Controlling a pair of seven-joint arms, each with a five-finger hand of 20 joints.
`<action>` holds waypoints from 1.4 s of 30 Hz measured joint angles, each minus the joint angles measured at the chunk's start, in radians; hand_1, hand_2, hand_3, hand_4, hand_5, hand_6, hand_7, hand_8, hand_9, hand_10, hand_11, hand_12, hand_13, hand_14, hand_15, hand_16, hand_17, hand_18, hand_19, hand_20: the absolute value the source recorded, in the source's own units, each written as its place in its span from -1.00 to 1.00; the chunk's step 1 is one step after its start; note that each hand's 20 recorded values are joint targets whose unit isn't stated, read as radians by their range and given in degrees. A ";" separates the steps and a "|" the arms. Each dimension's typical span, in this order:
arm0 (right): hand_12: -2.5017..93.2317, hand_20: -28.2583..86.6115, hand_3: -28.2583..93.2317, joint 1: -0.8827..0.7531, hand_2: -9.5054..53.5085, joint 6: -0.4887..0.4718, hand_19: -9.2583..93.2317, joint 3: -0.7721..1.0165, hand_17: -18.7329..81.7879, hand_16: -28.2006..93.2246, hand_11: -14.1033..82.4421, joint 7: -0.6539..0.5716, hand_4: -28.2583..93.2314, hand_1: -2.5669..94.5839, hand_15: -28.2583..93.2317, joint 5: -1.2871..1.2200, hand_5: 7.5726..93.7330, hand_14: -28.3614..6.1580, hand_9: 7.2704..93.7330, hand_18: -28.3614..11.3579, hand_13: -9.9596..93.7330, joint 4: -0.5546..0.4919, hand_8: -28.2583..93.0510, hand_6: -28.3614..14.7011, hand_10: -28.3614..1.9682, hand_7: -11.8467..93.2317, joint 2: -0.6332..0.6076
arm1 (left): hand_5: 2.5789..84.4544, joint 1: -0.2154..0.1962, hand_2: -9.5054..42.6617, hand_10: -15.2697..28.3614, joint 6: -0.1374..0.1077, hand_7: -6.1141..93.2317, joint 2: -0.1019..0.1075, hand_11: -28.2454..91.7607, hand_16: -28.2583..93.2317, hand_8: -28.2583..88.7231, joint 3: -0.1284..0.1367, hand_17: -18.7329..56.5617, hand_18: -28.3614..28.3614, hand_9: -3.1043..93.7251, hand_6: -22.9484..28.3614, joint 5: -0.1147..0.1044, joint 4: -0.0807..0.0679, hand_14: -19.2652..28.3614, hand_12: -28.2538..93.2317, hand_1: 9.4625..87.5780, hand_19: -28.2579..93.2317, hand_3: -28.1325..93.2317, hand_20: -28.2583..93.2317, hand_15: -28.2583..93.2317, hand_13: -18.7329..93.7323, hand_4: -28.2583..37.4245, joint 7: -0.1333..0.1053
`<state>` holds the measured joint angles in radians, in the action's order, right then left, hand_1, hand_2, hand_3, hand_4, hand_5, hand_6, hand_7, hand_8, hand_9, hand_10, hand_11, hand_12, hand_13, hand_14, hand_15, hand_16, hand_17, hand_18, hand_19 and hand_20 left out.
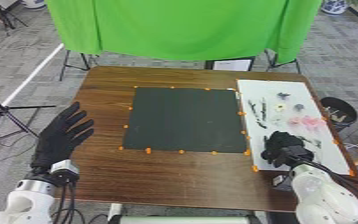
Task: Arrange flowers
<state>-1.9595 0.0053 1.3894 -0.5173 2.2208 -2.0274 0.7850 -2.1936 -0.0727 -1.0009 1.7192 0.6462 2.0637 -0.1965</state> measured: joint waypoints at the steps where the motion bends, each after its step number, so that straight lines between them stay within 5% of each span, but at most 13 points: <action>1: -0.03 0.04 0.96 0.000 -1.00 0.003 0.72 0.000 -0.01 0.04 0.64 -0.004 -0.79 -0.20 0.88 -0.005 0.55 0.05 0.69 -0.45 0.60 -0.001 -0.11 0.30 0.15 0.33 0.000 | -0.43 -0.001 -0.84 0.24 0.000 -0.45 0.000 -0.15 -0.57 -0.72 0.002 -0.73 0.75 -0.48 0.04 0.000 0.000 0.47 -0.27 -0.60 0.22 0.63 -0.32 0.14 -0.34 -1.00 0.000; 15: -0.02 0.03 0.97 0.047 -1.00 0.022 0.74 0.001 0.01 0.05 0.64 -0.063 -0.75 -0.22 0.89 -0.084 0.58 0.05 0.71 -0.46 0.62 -0.047 -0.09 0.32 0.18 0.32 -0.003 | -0.43 -0.024 -0.86 0.24 0.001 -0.45 0.012 -0.15 -0.57 -0.72 0.032 -0.73 0.75 -0.48 0.04 0.000 0.011 0.47 -0.26 -0.61 0.22 0.64 -0.32 0.14 -0.35 -1.00 -0.003; 21: -0.03 0.02 0.97 0.184 -1.00 0.015 0.75 -0.097 0.03 0.04 0.64 -0.064 -0.73 -0.24 0.89 -0.111 0.59 0.07 0.72 -0.47 0.65 -0.034 -0.07 0.34 0.19 0.31 -0.021 | -0.43 -0.036 -0.90 0.23 0.031 -0.46 0.030 -0.16 -0.56 -0.72 0.059 -0.73 0.75 -0.48 0.03 -0.062 0.010 0.46 -0.26 -0.61 0.21 0.64 -0.32 0.14 -0.35 -1.00 -0.037; 24: -0.04 0.02 0.97 0.280 -1.00 0.000 0.76 -0.174 0.04 0.04 0.64 -0.084 -0.72 -0.24 0.89 -0.121 0.60 0.09 0.73 -0.48 0.66 -0.018 -0.06 0.34 0.19 0.30 -0.019 | -0.43 -0.050 -0.90 0.23 0.048 -0.46 0.043 -0.16 -0.56 -0.71 0.090 -0.73 0.75 -0.48 0.03 -0.060 0.014 0.46 -0.26 -0.61 0.21 0.63 -0.32 0.14 -0.35 -1.00 -0.037; 30: -0.05 -0.01 0.97 0.504 -1.00 -0.026 0.79 -0.392 0.07 0.02 0.64 -0.203 -0.69 -0.26 0.89 -0.030 0.63 0.11 0.77 -0.50 0.70 0.054 -0.06 0.38 0.24 0.28 0.036 | -0.42 -0.110 -0.91 0.24 0.056 -0.46 0.062 -0.16 -0.56 -0.71 0.164 -0.73 0.75 -0.47 0.04 -0.044 0.050 0.46 -0.26 -0.61 0.21 0.63 -0.32 0.13 -0.34 -1.00 -0.023; 36: -0.06 -0.05 0.97 0.681 -1.00 -0.079 0.80 -0.531 0.12 0.00 0.65 -0.198 -0.66 -0.27 0.90 -0.014 0.67 0.15 0.80 -0.45 0.75 0.160 -0.03 0.42 0.26 0.26 0.167 | -0.42 -0.157 -0.91 0.24 0.054 -0.47 0.066 -0.16 -0.56 -0.71 0.185 -0.74 0.75 -0.47 0.04 -0.043 0.069 0.46 -0.26 -0.61 0.20 0.63 -0.32 0.13 -0.34 -1.00 -0.020; 42: -0.06 -0.06 0.98 0.791 -1.00 -0.113 0.81 -0.620 0.14 0.00 0.65 -0.168 -0.65 -0.28 0.90 0.018 0.69 0.16 0.82 -0.45 0.76 0.230 -0.02 0.43 0.28 0.24 0.311 | -0.42 -0.174 -0.91 0.24 0.052 -0.47 0.064 -0.17 -0.55 -0.71 0.185 -0.74 0.75 -0.47 0.04 -0.041 0.072 0.47 -0.25 -0.61 0.20 0.63 -0.32 0.13 -0.34 -1.00 -0.021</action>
<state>-1.1685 -0.1072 0.7691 -0.6852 2.2390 -1.7977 1.0958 -2.3680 -0.0204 -0.9365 1.9041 0.6052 2.1355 -0.2171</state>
